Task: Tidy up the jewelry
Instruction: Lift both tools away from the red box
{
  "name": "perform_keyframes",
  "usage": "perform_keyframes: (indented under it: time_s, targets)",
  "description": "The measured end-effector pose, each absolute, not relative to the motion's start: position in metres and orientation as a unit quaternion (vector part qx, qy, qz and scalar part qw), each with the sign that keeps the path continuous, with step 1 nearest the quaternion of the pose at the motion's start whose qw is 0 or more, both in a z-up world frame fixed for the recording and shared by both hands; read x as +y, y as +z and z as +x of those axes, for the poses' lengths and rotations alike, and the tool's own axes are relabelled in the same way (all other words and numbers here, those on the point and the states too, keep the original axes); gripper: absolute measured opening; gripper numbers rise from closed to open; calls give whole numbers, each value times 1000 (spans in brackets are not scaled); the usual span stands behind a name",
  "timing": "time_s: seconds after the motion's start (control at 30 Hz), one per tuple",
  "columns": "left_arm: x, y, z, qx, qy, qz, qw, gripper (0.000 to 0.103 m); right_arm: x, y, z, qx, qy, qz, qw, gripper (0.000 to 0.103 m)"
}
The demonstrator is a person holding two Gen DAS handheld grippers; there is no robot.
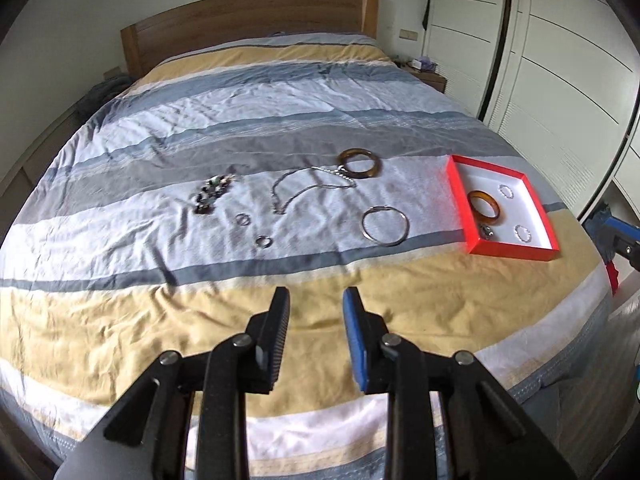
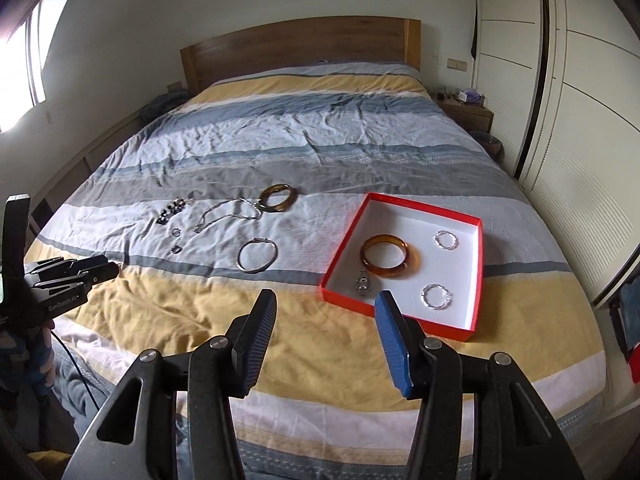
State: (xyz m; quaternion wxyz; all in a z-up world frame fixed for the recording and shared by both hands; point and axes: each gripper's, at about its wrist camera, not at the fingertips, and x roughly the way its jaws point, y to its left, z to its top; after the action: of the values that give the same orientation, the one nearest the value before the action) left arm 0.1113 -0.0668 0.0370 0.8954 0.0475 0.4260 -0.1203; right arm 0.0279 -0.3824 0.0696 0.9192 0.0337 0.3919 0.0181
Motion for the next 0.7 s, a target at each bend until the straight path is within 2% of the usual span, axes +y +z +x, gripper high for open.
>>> perform_keyframes:
  time_s: [0.13, 0.2, 0.43, 0.7]
  targets:
    - [-26, 49, 87, 413, -98, 36, 905, 28, -353, 81, 10, 383, 30, 37, 923, 57]
    - [-11, 54, 76, 406, -89, 34, 909, 33, -338, 85, 1, 377, 36, 37, 925, 58]
    - [25, 66, 54, 391, -74, 19, 917, 35, -296, 93, -17, 367, 57, 27, 928, 64]
    - [41, 49, 63, 398, -63, 6, 915, 35, -273, 80, -6, 372, 81, 28, 924, 65]
